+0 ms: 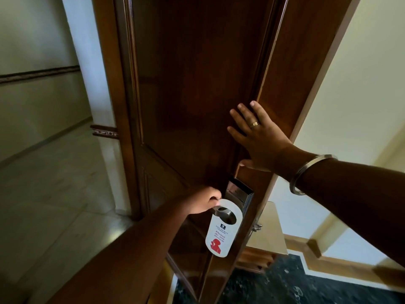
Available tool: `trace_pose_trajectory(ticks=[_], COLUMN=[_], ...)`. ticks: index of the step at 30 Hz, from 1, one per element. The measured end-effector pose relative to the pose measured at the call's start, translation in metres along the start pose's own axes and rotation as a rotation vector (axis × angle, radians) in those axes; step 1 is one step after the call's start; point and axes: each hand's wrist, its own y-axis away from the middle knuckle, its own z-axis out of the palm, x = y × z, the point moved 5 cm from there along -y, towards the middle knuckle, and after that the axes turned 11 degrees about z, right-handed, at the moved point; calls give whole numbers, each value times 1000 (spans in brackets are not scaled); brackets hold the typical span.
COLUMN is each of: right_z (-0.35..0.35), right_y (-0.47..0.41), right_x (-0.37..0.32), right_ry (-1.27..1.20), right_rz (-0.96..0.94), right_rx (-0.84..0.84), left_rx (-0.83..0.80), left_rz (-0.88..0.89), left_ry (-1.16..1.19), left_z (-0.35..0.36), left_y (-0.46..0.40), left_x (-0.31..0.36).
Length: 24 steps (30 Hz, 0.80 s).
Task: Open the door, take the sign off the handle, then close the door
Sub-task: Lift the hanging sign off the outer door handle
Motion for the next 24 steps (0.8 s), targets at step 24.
trace_pose_trajectory(ticks=[24], right_z=[24], right_y=[-5], right_x=[-12], right_ry=[-66], right_rz=[74], right_rx=[-82], left_rx=[57], left_rz=[356], left_ry=[-612], left_z=[-43], left_y=[-9], left_x=[-38])
